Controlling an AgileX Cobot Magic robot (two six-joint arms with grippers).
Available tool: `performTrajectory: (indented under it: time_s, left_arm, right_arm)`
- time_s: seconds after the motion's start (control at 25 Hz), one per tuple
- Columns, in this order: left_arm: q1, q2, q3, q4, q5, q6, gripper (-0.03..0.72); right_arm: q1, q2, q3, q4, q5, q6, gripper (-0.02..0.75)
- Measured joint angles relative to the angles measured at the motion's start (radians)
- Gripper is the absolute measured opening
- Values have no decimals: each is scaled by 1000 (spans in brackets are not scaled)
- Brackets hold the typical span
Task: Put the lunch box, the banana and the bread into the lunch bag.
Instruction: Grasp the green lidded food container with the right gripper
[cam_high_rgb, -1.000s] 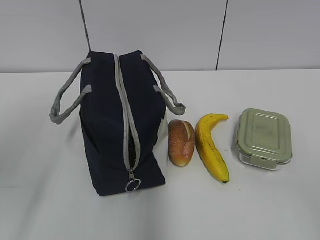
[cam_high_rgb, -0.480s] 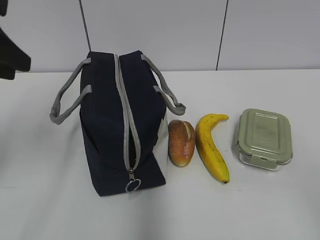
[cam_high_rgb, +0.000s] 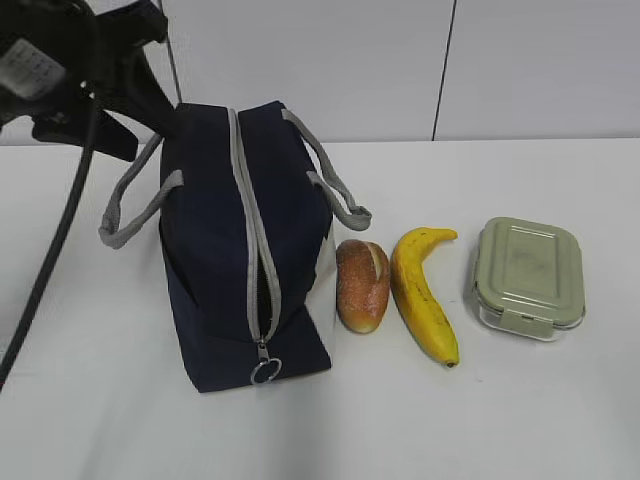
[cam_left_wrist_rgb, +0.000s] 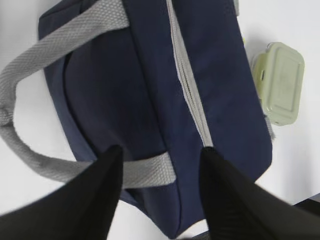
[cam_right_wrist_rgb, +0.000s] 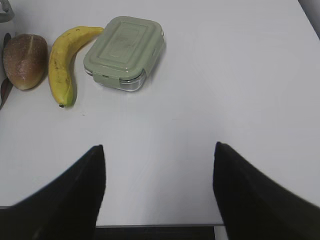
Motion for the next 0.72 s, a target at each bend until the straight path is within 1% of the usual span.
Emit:
performTrajectory:
  time_s: [0.2,0.36,0.64,0.72]
  left_arm:
    - [-5,85,-68,29,2,-41,390]
    - [-5,131,-104,37,11,-48,393]
    - [-5,201,-117,42,34,-53,393]
    - [-5,208,-117,42,31,-54,372]
  right_arm:
    - [0,0,0,0,0,0,516]
    - [0,0,0,0,0,0,516]
    - [0,0,0,0,0,0,515]
    - [0,0,0,0,0,0,516]
